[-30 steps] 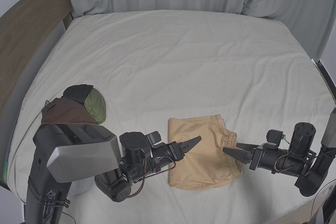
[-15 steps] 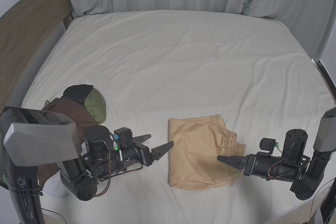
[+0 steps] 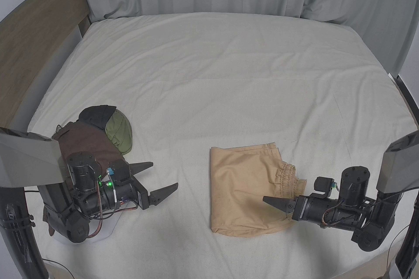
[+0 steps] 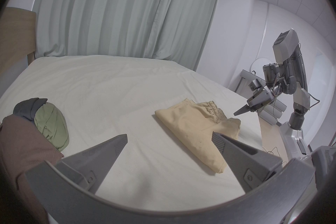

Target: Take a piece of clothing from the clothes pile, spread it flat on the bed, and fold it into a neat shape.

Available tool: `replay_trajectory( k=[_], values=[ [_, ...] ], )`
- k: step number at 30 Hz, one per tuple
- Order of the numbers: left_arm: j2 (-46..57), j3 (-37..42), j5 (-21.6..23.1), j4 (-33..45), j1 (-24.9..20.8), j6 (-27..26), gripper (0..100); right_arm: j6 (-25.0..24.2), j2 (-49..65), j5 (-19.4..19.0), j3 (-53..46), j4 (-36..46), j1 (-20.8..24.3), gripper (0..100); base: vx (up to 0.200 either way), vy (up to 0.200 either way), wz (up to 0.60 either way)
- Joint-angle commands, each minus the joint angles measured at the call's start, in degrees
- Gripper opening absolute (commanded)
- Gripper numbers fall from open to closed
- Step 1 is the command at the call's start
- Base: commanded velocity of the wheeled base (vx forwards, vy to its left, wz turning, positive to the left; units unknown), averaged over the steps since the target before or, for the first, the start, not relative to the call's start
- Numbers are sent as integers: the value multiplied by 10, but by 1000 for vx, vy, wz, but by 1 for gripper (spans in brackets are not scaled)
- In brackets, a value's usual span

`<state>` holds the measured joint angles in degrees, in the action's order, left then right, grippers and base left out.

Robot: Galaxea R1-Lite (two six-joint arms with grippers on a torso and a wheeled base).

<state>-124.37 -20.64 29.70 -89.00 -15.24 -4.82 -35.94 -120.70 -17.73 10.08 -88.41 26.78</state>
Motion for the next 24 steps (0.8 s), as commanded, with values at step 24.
replay_trajectory(
  k=[24],
  values=[
    [-4, 5, 1, 0, 15, 0, 100, 8, -94, 30, 25, -1, -14, 100, 0, 0, 0]
  ],
)
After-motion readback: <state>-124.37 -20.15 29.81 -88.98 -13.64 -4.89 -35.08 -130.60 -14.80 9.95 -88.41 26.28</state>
